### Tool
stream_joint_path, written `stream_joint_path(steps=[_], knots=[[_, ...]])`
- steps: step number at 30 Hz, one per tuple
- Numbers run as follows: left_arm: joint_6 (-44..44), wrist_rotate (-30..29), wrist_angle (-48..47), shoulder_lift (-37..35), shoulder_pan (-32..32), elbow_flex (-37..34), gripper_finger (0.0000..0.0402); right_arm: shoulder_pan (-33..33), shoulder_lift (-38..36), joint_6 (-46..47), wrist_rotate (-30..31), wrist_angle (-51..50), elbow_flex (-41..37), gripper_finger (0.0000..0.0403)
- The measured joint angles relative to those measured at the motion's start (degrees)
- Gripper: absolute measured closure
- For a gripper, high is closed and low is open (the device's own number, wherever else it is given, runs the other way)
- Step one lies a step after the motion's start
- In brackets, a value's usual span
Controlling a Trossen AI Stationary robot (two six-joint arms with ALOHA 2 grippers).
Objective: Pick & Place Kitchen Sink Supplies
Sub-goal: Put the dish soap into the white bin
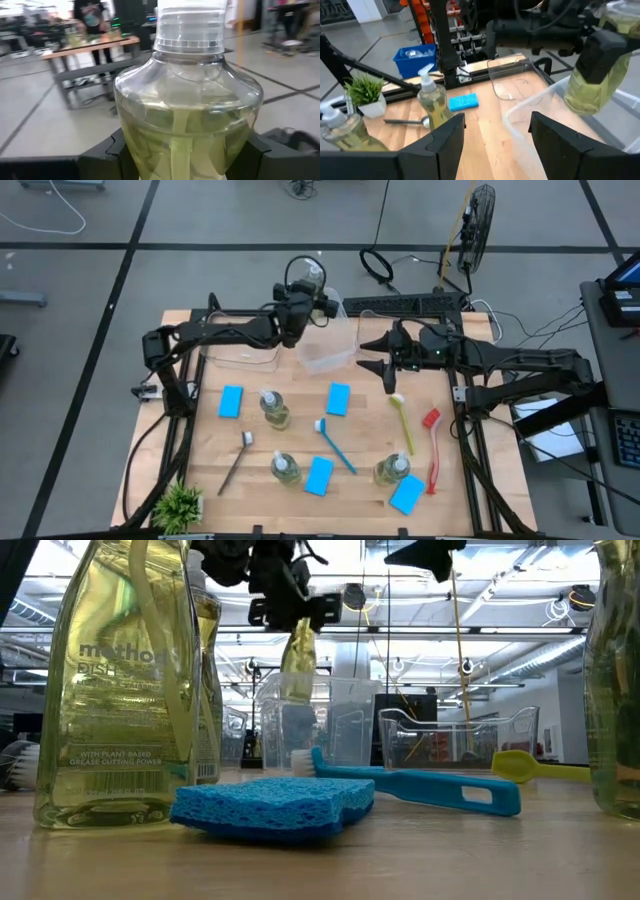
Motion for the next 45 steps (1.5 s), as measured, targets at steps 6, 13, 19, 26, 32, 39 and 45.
stream_joint_path(steps=[6, 13, 19, 26, 32, 39, 45], knots=[[-2.7, -3.0, -0.5, 2.2, 0.0, 0.0, 0.0188, 0.0, 0.0, -0.1, 0.0, 0.0, -0.3, 0.0190], [-6.0, -6.7, -1.4, 4.8, 0.5, 0.0, 0.0188, 0.0, 0.0, -0.2, 0.0, 0.0, -0.3, 0.0190], [-7.3, -8.9, -1.6, 5.9, 0.7, 0.0, 0.0188, 0.0, 0.0, -0.2, 0.0, 0.0, -0.3, 0.0190], [-12.2, -9.9, -5.8, 6.0, 0.7, 0.0, 0.0188, 0.0, 0.0, -0.2, 0.0, 0.0, -0.3, 0.0190], [-18.3, -10.0, -10.6, 6.0, 0.7, 0.0, 0.0188, 0.0, 0.0, -0.2, -0.2, 0.0, -0.3, 0.0190], [-20.7, -9.8, -12.9, 6.0, 0.7, 0.0, 0.0187, 0.0, 0.0, -0.1, -0.2, 0.0, -0.3, 0.0190], [-21.1, -8.2, -13.6, 6.0, 0.7, 0.0, 0.0180, 0.0, 0.0, -0.1, -0.2, 0.0, -0.3, 0.0190]])
